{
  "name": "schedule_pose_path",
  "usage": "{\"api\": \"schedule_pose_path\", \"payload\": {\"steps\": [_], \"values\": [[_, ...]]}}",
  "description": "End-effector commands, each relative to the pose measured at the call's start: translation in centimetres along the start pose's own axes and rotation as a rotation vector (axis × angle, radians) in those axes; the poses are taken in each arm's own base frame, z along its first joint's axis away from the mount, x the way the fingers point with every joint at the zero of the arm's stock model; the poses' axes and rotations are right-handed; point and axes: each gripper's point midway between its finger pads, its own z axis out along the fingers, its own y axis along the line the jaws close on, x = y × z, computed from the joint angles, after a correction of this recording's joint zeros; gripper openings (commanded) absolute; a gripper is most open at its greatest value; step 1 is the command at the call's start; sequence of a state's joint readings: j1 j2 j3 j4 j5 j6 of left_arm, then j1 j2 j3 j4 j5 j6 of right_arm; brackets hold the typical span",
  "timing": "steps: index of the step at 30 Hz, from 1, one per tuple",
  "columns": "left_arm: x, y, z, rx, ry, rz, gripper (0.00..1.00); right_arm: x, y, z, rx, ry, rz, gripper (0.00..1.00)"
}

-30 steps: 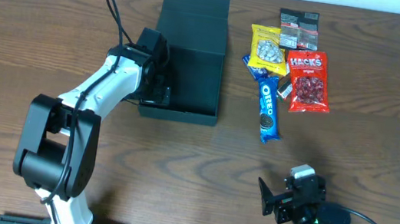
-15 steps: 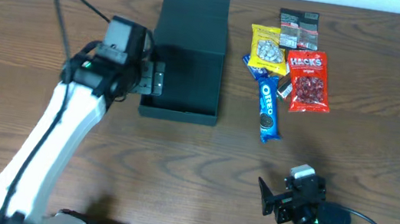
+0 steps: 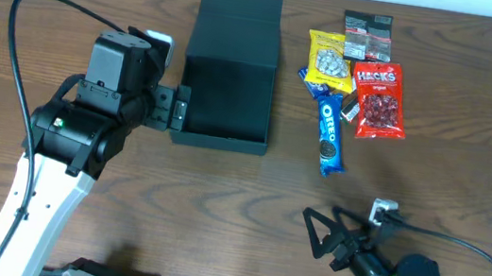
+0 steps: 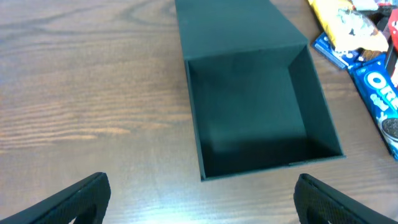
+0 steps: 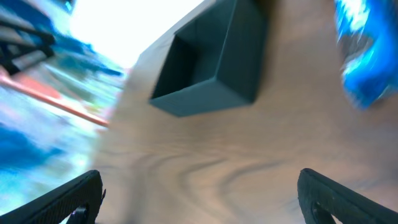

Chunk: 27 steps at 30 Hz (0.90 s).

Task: Pack container
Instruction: 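Reach the right gripper to the blue Oreo pack and grasp it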

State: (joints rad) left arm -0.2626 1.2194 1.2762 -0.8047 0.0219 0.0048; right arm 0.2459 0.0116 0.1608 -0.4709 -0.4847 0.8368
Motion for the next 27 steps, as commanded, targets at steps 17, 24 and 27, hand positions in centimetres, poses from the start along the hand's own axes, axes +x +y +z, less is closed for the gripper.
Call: {"api": "schedule_pose_path", "payload": {"steps": [17, 24, 27], "values": [[-7.3, 2.0, 1.6, -0.042, -0.256, 0.01, 0.95, -6.1, 3.1, 3.7, 0.151, 0.144, -0.087, 0.99], [-5.7, 2.1, 4.3, -0.043, -0.161, 0.01, 0.95, -9.6, -3.1, 6.0, 0.596, 0.289, -0.144, 0.99], [-5.3, 2.1, 4.6, -0.043, -0.142, 0.01, 0.95, -10.6, -5.7, 7.9, 0.706, 0.348, -0.193, 0.99]]}}
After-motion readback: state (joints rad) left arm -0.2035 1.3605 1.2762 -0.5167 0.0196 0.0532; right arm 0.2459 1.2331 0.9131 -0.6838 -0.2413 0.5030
